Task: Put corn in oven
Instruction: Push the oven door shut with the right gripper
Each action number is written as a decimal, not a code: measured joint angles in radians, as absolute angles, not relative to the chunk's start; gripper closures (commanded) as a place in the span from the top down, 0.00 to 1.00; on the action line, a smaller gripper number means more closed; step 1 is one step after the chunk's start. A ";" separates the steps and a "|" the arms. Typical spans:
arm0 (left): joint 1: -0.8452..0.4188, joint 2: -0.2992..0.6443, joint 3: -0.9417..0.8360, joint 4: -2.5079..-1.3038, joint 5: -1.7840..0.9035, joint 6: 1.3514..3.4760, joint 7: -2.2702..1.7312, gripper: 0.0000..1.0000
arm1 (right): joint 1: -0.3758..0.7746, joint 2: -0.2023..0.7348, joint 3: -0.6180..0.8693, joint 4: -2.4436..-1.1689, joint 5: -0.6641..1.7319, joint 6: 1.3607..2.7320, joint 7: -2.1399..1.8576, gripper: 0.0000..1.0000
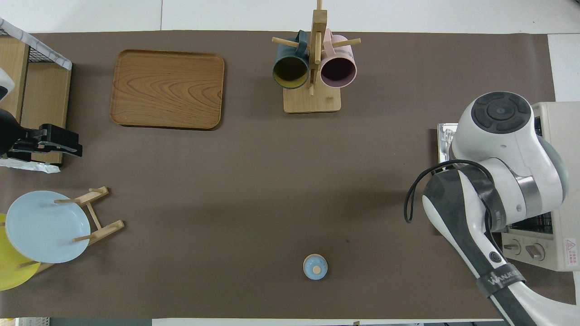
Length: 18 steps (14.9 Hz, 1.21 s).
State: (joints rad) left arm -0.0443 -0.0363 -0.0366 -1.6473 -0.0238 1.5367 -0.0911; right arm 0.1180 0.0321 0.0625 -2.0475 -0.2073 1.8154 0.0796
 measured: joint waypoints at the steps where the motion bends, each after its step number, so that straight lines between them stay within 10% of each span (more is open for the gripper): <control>1: -0.044 -0.036 -0.037 -1.647 -0.024 1.537 -0.091 1.00 | 0.119 0.028 0.063 -2.071 -0.179 1.847 0.089 0.00; 18: -0.044 -0.036 -0.037 -1.647 -0.024 1.537 -0.091 1.00 | 0.033 -0.013 0.055 -2.403 -0.153 2.204 0.076 0.00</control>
State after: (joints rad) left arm -0.0443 -0.0363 -0.0367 -1.6473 -0.0238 1.5367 -0.0911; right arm 0.0327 -0.0134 0.0549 -2.4033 -0.1528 2.2039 0.0762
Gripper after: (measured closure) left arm 0.000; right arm 0.991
